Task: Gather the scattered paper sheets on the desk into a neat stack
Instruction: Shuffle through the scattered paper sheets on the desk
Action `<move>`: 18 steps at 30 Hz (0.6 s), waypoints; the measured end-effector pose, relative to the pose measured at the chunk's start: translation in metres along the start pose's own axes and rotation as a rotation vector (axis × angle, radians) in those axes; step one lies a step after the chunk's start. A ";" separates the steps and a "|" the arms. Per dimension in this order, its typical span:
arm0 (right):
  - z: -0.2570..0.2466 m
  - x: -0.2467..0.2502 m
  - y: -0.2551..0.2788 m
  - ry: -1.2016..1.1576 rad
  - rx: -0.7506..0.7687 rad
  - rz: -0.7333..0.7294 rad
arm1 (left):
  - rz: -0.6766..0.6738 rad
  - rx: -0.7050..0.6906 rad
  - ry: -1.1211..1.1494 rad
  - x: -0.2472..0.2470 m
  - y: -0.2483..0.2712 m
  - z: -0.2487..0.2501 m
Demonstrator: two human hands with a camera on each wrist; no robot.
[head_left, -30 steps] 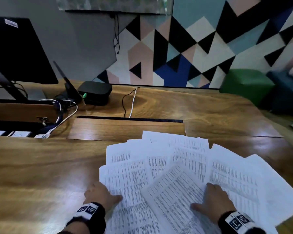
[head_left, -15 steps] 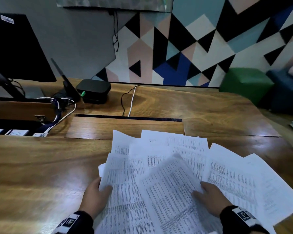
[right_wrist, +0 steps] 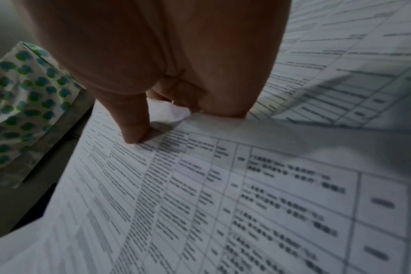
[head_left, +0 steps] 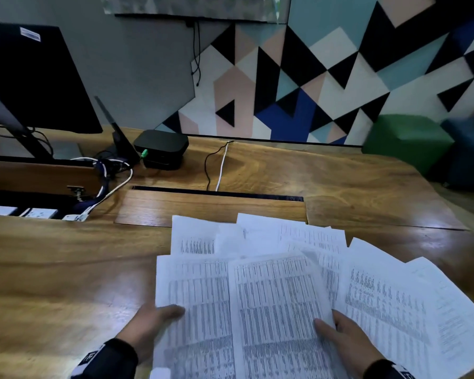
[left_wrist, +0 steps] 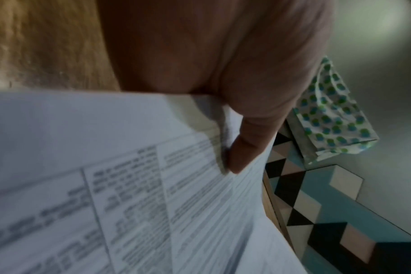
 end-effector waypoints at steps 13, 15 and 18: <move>0.014 0.028 0.004 -0.097 -0.186 0.181 | -0.181 -0.174 0.259 0.047 0.020 0.068; 0.020 0.031 0.000 -0.030 -0.146 0.214 | -0.311 -0.222 0.367 0.059 0.037 0.087; 0.020 0.027 0.000 0.044 -0.076 0.207 | -0.304 -0.282 0.562 0.083 0.039 0.105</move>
Point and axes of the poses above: each hand's wrist, its own y-axis away from the middle knuckle, its own x-axis out of the back of the hand, z = x × y, the point moved 6 cm from there along -y, towards the middle knuckle, and after that the axes turned 10 degrees about z, right-handed, at the moved point
